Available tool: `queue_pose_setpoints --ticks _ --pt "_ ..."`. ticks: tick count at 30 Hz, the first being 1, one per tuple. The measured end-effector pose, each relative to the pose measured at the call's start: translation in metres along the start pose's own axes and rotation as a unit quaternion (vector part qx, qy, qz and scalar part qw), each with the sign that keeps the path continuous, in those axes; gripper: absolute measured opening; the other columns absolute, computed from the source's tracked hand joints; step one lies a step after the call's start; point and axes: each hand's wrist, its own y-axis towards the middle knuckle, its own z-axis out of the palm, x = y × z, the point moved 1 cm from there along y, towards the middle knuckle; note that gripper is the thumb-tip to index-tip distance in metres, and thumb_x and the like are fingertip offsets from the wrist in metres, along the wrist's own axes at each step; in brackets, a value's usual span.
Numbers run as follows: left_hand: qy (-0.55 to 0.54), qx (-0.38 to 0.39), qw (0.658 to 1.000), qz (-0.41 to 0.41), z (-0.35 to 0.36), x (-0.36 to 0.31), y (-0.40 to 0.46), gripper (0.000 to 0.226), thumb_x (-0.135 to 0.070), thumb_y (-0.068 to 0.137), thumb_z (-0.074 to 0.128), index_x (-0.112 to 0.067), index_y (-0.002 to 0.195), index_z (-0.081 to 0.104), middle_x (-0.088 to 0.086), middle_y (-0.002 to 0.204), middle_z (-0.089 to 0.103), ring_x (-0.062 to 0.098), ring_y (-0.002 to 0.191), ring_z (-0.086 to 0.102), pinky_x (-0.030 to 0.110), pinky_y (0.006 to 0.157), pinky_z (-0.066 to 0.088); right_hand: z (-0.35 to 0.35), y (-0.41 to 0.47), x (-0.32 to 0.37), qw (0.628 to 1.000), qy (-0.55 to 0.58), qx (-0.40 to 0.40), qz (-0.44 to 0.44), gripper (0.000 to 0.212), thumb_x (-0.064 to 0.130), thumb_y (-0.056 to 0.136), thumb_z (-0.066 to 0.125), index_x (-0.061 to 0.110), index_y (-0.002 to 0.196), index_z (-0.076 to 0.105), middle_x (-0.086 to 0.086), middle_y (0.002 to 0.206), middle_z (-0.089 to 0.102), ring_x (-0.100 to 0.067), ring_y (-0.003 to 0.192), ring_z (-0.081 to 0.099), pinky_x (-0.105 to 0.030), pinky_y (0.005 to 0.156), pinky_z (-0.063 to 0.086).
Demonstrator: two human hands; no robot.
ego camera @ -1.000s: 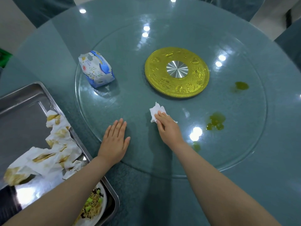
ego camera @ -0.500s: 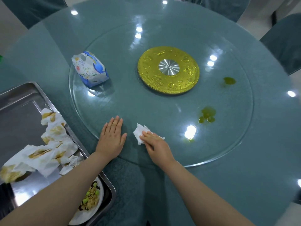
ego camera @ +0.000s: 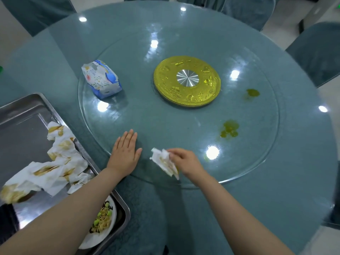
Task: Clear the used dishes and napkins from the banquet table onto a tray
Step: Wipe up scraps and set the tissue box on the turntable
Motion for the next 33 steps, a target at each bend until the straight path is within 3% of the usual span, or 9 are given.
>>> queue_pose_setpoints --ticks 4,10,16,19,21,24,27,30,33 --pt "-0.012 0.0 1.0 -0.004 0.0 0.0 0.001 0.08 -0.056 0.09 0.001 -0.011 0.154 0.013 0.005 0.162 0.007 0.019 0.149 0.001 0.035 0.12 -0.002 -0.017 0.016 -0.004 0.995 0.018 -0.096 0.037 0.009 0.017 0.087 0.063 0.026 0.085 0.067 0.013 0.087 0.068 -0.008 0.084 0.062 -0.027 0.078 0.049" --pt "-0.014 -0.003 1.0 -0.005 0.002 0.0 0.0 0.079 -0.055 0.09 0.002 -0.011 0.154 0.012 0.005 0.162 0.006 0.018 0.149 0.0 0.034 0.12 -0.004 -0.017 0.022 -0.024 0.949 -0.266 -0.094 -0.142 0.015 0.01 0.087 0.059 0.015 0.081 0.072 0.005 0.089 0.067 -0.022 0.09 0.055 -0.028 0.076 0.044" --pt "0.003 -0.01 1.0 -0.004 0.003 0.0 0.001 0.076 -0.053 0.092 0.003 -0.01 0.154 0.014 0.006 0.162 0.008 0.019 0.149 0.002 0.035 0.12 -0.003 0.015 -0.004 -0.03 0.879 -0.34 -0.027 -0.333 0.023 0.001 0.069 0.06 0.013 0.085 0.072 0.001 0.092 0.071 -0.025 0.074 0.064 -0.025 0.054 0.052" --pt "0.009 -0.014 1.0 -0.001 0.005 0.0 0.001 0.073 -0.052 0.095 0.008 -0.009 0.153 0.017 0.007 0.161 0.012 0.02 0.149 0.005 0.036 0.121 0.0 0.004 0.011 -0.025 0.848 -0.345 -0.042 -0.4 0.025 0.003 0.072 0.053 0.012 0.084 0.074 -0.001 0.094 0.072 -0.024 0.074 0.066 -0.026 0.059 0.051" --pt "0.012 -0.018 1.0 0.002 0.006 0.001 0.001 0.071 -0.051 0.096 0.01 -0.009 0.153 0.017 0.007 0.161 0.013 0.02 0.149 0.006 0.036 0.121 0.001 -0.016 0.043 -0.022 0.861 -0.35 -0.082 -0.36 0.025 0.008 0.076 0.047 0.011 0.081 0.072 -0.005 0.091 0.071 -0.026 0.075 0.065 -0.029 0.066 0.049" --pt "0.016 -0.018 1.0 0.0 0.006 0.0 0.0 0.071 -0.051 0.096 0.009 -0.01 0.154 0.015 0.005 0.161 0.01 0.018 0.149 0.004 0.034 0.12 -0.003 -0.062 0.099 -0.018 0.917 -0.338 -0.146 -0.154 0.01 0.014 0.087 0.053 0.009 0.084 0.061 -0.009 0.09 0.059 -0.03 0.084 0.057 -0.035 0.068 0.041" --pt "0.023 -0.021 1.0 0.001 0.005 0.0 0.0 0.07 -0.05 0.097 0.012 -0.009 0.153 0.018 0.007 0.161 0.013 0.019 0.149 0.006 0.034 0.119 -0.002 -0.099 0.136 -0.02 0.925 -0.322 -0.195 -0.056 0.017 -0.001 0.084 0.056 0.001 0.093 0.071 -0.016 0.103 0.059 -0.034 0.085 0.057 -0.031 0.071 0.038" --pt "0.026 -0.023 0.999 -0.001 0.006 -0.001 0.001 0.068 -0.048 0.098 0.014 -0.008 0.153 0.02 0.008 0.16 0.016 0.021 0.149 0.01 0.036 0.12 0.001 -0.093 0.141 -0.013 0.911 -0.336 -0.232 -0.049 0.013 -0.005 0.074 0.061 -0.004 0.079 0.073 -0.021 0.088 0.061 -0.037 0.07 0.06 -0.033 0.061 0.042" --pt "0.028 -0.019 0.999 0.001 0.005 0.001 0.002 0.066 -0.046 0.099 0.017 -0.007 0.152 0.022 0.009 0.16 0.018 0.023 0.148 0.012 0.037 0.12 0.003 -0.043 0.106 -0.011 0.917 -0.323 -0.18 -0.152 0.009 0.008 0.066 0.06 0.007 0.066 0.069 -0.013 0.075 0.061 -0.032 0.062 0.059 -0.031 0.053 0.046"
